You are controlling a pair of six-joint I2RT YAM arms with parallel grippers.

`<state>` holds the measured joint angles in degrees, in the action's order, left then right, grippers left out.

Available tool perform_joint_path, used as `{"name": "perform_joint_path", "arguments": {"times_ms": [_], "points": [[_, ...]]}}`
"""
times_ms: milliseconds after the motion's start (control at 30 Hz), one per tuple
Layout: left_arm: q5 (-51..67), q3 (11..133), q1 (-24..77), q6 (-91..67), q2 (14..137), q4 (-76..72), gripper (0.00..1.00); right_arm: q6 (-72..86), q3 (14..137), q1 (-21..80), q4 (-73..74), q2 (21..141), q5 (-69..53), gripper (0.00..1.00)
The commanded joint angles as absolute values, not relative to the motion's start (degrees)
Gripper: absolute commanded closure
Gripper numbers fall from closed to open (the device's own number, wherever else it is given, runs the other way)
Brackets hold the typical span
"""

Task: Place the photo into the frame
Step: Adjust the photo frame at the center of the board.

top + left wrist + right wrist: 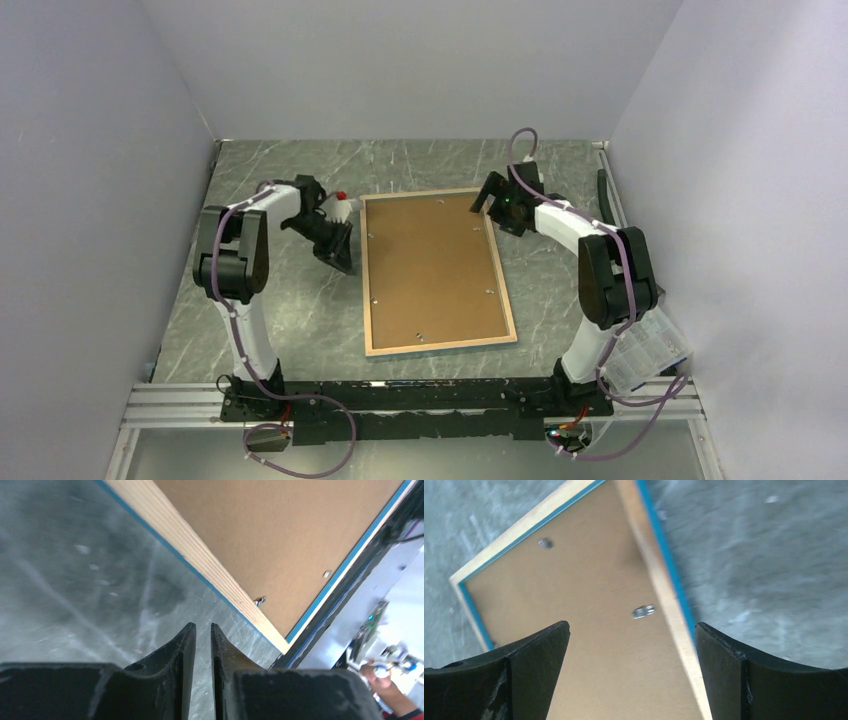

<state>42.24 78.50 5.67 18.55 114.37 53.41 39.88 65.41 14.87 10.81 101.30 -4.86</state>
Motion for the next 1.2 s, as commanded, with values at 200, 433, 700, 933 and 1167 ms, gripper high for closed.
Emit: {"name": "perform_joint_path", "arguments": {"times_ms": [200, 433, 700, 933, 1167], "points": [[34.3, 72.4, 13.2, 25.5, 110.6, 53.1, 0.87, 44.3, 72.7, 12.4, 12.0, 110.5, -5.8, 0.0], [34.5, 72.9, 20.4, 23.0, 111.8, 51.1, 0.88, 44.0, 88.7, 18.8, 14.8, 122.4, -13.0, 0.0], [38.6, 76.6, 24.6, 19.1, 114.4, 50.8, 0.82, 41.9, 115.2, 28.4, 20.0, 137.0, -25.2, 0.0], [44.0, 77.7, 24.7, 21.8, 110.5, 60.1, 0.56, 38.4, 113.9, 30.0, 20.0, 136.6, -30.0, 0.0], [45.6, 85.9, 19.6, 27.8, 103.2, 73.1, 0.28, 35.1, 110.8, 27.3, 20.7, 131.4, -25.8, 0.0]]}}
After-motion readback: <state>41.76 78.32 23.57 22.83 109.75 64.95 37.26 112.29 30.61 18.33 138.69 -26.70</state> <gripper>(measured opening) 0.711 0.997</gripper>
